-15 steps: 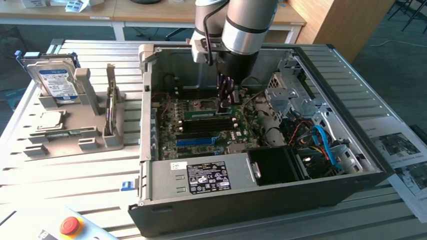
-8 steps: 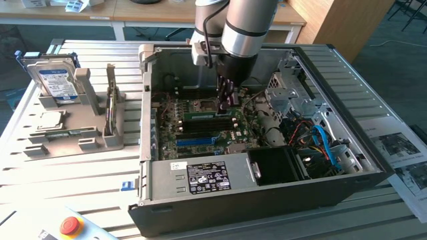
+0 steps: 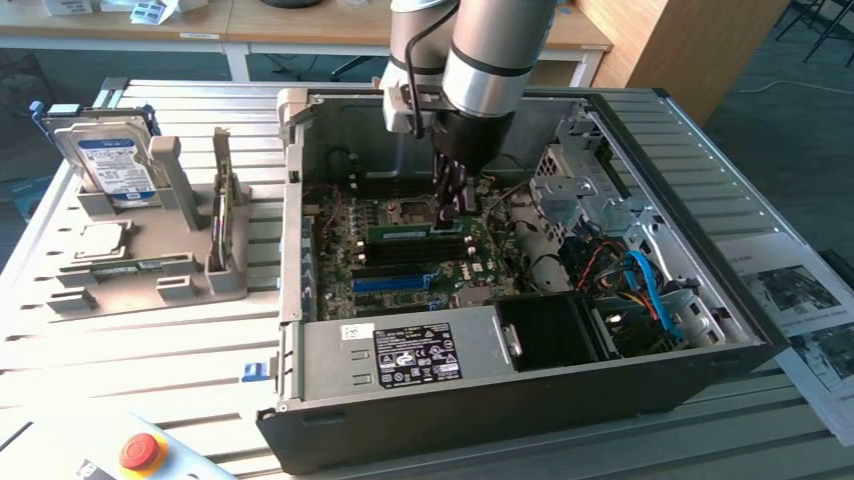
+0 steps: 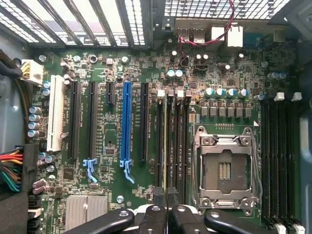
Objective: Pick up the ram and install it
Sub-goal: 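Insert the ram into the slot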
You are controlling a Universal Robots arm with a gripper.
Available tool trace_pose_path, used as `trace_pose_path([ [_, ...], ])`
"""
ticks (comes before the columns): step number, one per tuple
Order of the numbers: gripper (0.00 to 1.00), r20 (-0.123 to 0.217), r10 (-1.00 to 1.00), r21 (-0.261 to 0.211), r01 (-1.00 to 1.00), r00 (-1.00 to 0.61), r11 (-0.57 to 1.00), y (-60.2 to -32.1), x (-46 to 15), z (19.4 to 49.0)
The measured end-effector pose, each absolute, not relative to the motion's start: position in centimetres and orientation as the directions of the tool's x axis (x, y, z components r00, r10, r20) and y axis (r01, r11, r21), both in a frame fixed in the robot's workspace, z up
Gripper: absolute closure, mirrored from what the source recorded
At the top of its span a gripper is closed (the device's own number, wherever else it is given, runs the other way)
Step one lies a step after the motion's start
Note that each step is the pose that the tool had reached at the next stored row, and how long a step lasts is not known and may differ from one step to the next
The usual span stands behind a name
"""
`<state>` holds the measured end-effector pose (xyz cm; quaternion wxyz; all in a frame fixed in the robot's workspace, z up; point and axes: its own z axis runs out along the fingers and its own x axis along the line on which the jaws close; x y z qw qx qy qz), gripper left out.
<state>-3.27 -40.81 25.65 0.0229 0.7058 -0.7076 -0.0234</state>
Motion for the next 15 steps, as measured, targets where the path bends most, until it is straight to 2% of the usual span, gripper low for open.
trace_pose_path([
  [15, 0.88, 0.0, -1.0, 0.066, -0.998, -0.003, 0.003, -40.9, -3.3, 24.5],
])
